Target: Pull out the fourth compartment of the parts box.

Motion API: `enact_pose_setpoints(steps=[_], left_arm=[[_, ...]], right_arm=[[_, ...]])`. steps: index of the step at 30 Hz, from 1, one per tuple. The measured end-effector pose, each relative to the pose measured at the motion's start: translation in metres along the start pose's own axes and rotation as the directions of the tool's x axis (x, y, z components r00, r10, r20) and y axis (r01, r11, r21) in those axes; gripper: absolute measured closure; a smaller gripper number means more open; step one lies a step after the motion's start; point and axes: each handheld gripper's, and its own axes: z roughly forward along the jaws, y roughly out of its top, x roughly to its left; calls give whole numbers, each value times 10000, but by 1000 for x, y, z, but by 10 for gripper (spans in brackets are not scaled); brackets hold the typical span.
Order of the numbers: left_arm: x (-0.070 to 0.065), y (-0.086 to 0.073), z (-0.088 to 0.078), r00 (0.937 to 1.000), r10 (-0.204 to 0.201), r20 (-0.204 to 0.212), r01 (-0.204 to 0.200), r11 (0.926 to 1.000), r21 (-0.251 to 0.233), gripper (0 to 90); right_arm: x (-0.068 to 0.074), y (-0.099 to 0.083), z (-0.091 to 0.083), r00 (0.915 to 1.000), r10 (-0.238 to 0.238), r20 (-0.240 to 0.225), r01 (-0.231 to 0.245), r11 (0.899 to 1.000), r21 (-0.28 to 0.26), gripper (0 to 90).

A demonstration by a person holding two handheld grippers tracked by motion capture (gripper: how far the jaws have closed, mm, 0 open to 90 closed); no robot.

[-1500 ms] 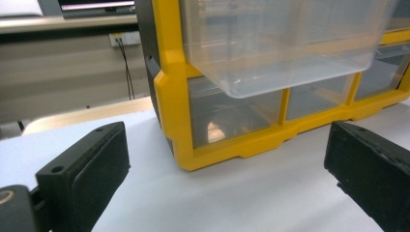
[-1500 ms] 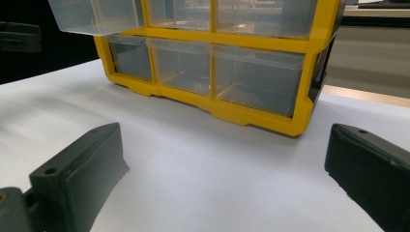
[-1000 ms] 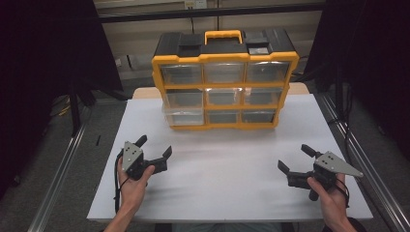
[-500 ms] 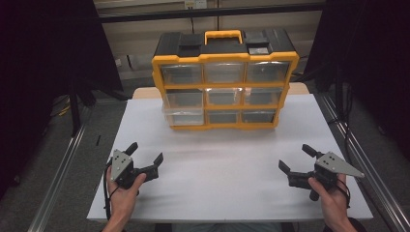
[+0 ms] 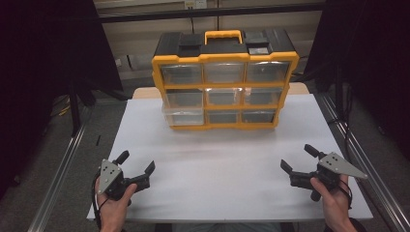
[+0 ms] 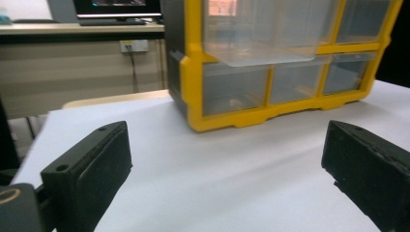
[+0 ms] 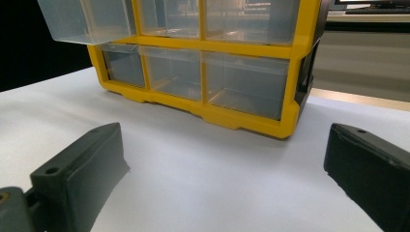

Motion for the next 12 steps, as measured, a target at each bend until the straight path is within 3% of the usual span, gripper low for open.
enact_pose_setpoints(steps=[4,6,8,9,12], left_arm=[[1,0,1,9995,43,-322,-39,9999,129,36],[-1,-1,5,9995,211,-229,-203,9992,348,36],[-2,2,7,9994,316,-166,-312,9992,254,36],[-4,3,9,9998,179,-109,-178,9997,159,34],[-4,3,10,9996,268,-132,-265,9994,242,32]], right_arm=[[1,0,1,9999,-85,-93,85,10000,33,8],[1,0,1,9999,-104,-94,105,9999,87,8],[0,-1,2,9999,-69,-105,70,9999,94,8],[-1,-1,2,10000,-56,-53,56,9999,104,8],[-1,-1,3,10000,-25,-28,25,9999,118,8]])
